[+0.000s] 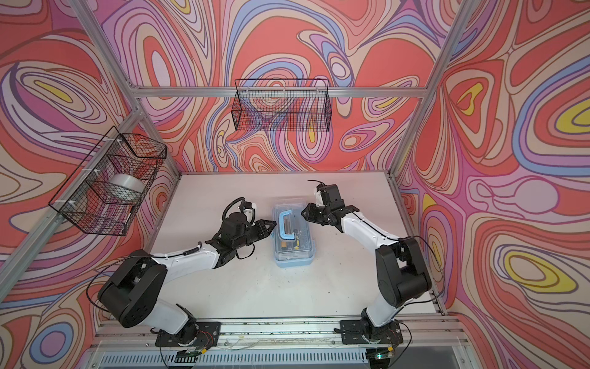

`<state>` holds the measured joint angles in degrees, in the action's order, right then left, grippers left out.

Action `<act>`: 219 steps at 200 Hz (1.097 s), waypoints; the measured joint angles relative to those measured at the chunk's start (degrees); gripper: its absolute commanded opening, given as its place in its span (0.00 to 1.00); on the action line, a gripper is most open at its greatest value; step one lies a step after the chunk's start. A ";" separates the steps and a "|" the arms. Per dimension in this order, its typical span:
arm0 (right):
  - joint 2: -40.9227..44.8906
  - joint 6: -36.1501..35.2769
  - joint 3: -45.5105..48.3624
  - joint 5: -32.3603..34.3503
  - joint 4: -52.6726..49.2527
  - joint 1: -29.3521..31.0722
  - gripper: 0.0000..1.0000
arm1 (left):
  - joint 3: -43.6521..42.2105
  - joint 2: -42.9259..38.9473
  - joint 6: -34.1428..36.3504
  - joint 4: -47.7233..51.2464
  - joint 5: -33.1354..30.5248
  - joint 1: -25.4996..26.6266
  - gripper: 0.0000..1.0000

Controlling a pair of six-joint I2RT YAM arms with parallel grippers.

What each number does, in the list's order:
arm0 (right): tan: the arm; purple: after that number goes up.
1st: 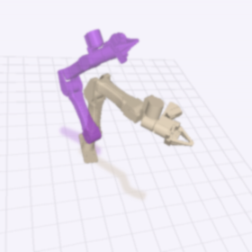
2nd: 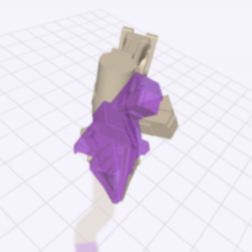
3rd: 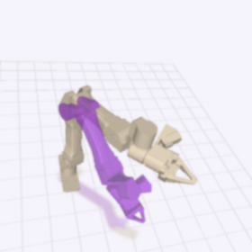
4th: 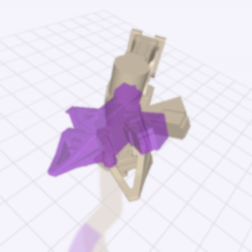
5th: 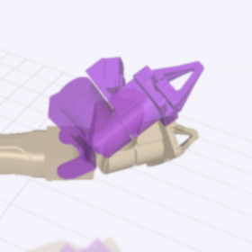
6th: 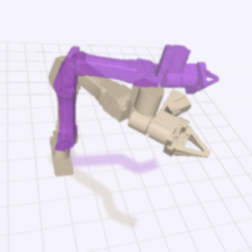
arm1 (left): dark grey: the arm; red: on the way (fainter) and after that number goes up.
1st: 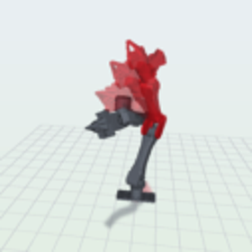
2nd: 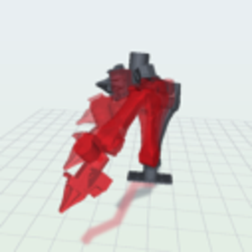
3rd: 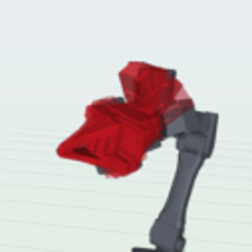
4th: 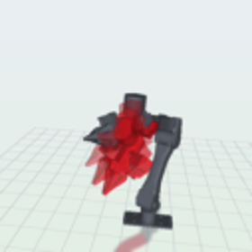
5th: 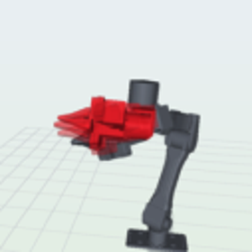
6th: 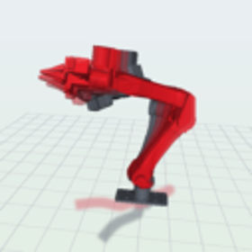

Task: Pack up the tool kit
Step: 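Open the left gripper and draw it back toward the nearer open latch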

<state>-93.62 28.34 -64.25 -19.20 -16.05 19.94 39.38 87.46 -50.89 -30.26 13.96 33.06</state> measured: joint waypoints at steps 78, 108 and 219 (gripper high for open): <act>-0.04 -0.15 -0.04 0.04 0.02 0.00 0.32 | -1.70 2.54 -1.27 -7.67 -0.04 -0.37 0.20; -0.04 -0.15 -0.04 0.04 0.02 -0.04 0.31 | -2.75 3.19 -1.84 -10.84 0.00 -0.46 0.25; -0.09 -1.33 -0.59 0.74 -1.07 0.35 0.38 | -8.13 -16.41 11.41 17.88 -23.23 3.19 0.91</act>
<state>-93.71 27.00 -64.84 -18.46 -17.12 20.29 31.24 71.05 -39.48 -12.38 -9.28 36.25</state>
